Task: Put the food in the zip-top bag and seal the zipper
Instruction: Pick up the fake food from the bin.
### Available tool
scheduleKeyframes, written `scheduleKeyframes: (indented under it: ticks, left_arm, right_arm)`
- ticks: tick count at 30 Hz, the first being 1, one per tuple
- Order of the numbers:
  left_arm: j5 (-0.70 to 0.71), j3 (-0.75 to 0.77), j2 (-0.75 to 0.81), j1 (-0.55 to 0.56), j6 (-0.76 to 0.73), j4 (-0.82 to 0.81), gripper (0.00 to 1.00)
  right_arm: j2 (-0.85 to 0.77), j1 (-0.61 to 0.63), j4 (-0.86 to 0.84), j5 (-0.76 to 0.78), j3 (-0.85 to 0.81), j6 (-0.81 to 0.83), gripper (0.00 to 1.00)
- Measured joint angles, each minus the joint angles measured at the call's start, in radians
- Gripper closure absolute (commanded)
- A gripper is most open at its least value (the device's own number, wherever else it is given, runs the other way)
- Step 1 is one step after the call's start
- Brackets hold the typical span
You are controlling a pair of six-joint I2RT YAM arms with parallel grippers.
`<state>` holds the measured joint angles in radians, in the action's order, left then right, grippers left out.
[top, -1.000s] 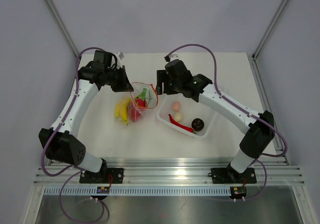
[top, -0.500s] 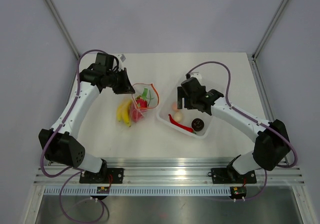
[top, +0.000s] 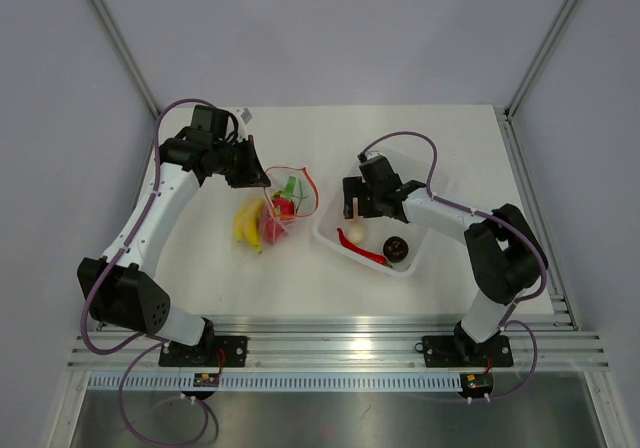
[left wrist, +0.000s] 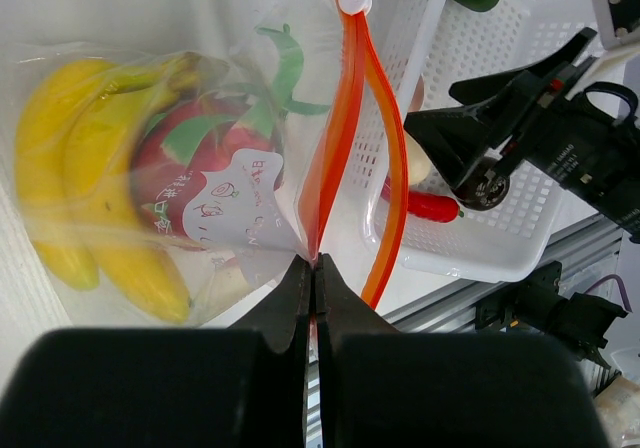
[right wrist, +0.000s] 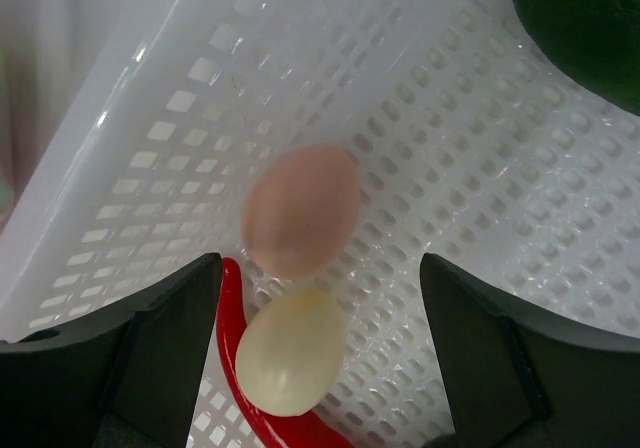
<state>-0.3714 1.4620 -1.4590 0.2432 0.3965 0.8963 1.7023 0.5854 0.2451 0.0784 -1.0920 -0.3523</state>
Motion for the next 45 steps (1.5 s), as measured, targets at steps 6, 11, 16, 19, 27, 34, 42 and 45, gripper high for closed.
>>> scheduleKeyframes:
  ticks: [6, 11, 16, 19, 27, 34, 42, 45]
  left_arm:
    - [0.0, 0.0, 0.0, 0.0, -0.001, 0.0, 1.0]
    - [0.0, 0.0, 0.0, 0.0, -0.002, 0.001, 1.0]
    - [0.0, 0.001, 0.0, 0.0, -0.007, 0.002, 1.0]
    - [0.0, 0.001, 0.0, 0.001, -0.008, 0.002, 1.0]
    - [0.0, 0.002, 0.0, 0.002, -0.008, 0.006, 1.0]
    - [-0.001, 0.002, 0.0, 0.006, -0.008, 0.008, 1.0]
    - [-0.012, 0.002, 0.0, 0.008, -0.015, 0.008, 1.0]
    - [-0.015, 0.002, 0.0, 0.01, -0.015, 0.008, 1.0]
  right_arm:
    - [0.068, -0.016, -0.038, -0.06, -0.02, 0.016, 0.16]
    - [0.09, -0.017, -0.062, -0.089, -0.036, 0.014, 0.28]
    - [0.098, -0.019, -0.068, -0.098, -0.037, 0.009, 0.23]
    - [0.1, -0.022, -0.068, -0.099, -0.038, 0.007, 0.23]
    - [0.132, -0.024, -0.068, -0.099, -0.041, -0.007, 0.4]
    - [0.127, -0.027, -0.064, -0.093, -0.04, -0.011, 0.7]
    - [-0.092, -0.03, -0.011, -0.037, 0.011, -0.011, 0.71]
    - [-0.197, -0.03, 0.007, -0.037, 0.011, -0.011, 0.7]
